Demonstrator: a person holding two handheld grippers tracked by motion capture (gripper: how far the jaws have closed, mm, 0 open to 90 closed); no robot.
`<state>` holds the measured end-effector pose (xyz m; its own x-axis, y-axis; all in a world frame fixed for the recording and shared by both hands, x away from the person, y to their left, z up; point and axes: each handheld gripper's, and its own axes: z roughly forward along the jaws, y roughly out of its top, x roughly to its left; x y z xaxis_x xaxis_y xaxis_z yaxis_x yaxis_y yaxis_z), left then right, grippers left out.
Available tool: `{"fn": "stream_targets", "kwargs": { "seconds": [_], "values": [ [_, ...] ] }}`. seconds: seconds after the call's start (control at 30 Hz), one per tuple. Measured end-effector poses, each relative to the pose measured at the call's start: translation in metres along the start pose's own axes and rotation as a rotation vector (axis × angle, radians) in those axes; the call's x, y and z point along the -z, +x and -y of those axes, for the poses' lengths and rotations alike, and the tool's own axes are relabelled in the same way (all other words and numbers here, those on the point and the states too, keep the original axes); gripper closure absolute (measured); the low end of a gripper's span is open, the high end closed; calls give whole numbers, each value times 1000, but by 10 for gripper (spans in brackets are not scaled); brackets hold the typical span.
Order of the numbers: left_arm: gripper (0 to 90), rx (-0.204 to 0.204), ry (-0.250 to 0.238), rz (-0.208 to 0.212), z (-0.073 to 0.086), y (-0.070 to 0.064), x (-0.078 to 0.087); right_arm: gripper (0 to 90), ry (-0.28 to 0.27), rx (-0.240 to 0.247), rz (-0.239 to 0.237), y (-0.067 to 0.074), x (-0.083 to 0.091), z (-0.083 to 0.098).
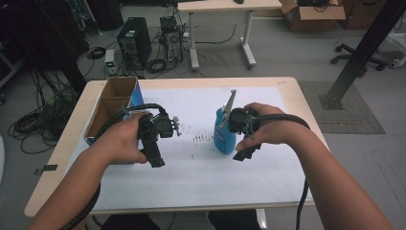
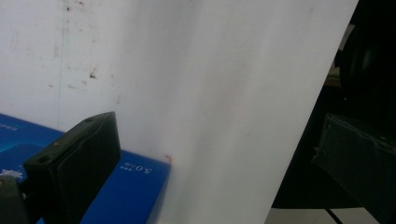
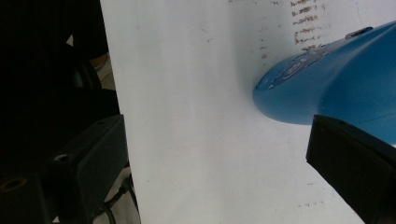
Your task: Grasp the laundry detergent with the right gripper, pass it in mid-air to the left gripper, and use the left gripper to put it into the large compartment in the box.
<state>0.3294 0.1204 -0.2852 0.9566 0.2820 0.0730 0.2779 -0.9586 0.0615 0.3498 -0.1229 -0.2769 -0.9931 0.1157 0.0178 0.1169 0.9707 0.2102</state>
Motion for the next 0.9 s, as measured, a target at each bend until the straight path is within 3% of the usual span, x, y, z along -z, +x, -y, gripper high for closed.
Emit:
{"fn": "stream_targets", "kwargs": {
  "seconds": [0.23, 0.47, 0.9],
  "values": [
    [2, -7, 20, -5, -1, 4, -2, 55, 11, -1, 3, -2, 2, -2],
    [2, -5, -3, -4, 0, 5, 2, 54, 8, 5, 6, 1, 1, -2],
    [2, -18, 4, -11, -4, -2, 3, 55, -23, -45, 30, 16, -6, 31]
  ]
}}
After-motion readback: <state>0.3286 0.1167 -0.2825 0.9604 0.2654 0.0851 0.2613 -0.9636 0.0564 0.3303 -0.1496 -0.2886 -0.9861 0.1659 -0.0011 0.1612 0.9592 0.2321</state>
